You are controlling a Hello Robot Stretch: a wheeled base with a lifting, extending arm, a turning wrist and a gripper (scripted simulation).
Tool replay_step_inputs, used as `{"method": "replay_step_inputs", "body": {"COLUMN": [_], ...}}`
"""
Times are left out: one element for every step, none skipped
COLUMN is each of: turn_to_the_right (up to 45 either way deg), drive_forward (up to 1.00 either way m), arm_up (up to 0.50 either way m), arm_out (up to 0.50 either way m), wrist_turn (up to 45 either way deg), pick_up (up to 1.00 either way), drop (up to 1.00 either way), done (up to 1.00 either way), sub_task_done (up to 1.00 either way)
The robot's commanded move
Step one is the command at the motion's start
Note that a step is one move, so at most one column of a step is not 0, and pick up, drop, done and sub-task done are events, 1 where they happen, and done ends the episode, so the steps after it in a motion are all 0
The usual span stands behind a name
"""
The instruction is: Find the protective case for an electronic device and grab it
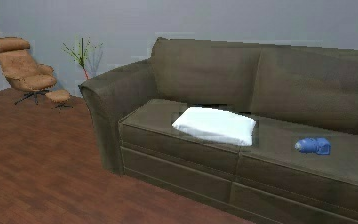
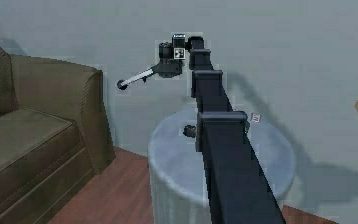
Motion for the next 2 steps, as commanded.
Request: {"method": "replay_step_inputs", "body": {"turn_to_the_right": [0.0, 0.0], "drive_forward": [0.00, 0.00], "arm_up": [0.00, 0.00], "arm_out": [0.00, 0.00], "wrist_turn": [45.0, 45.0], "pick_up": [0.00, 0.00], "drop": [0.00, 0.00], "done": [0.00, 0.00], "sub_task_done": [0.00, 0.00]}}
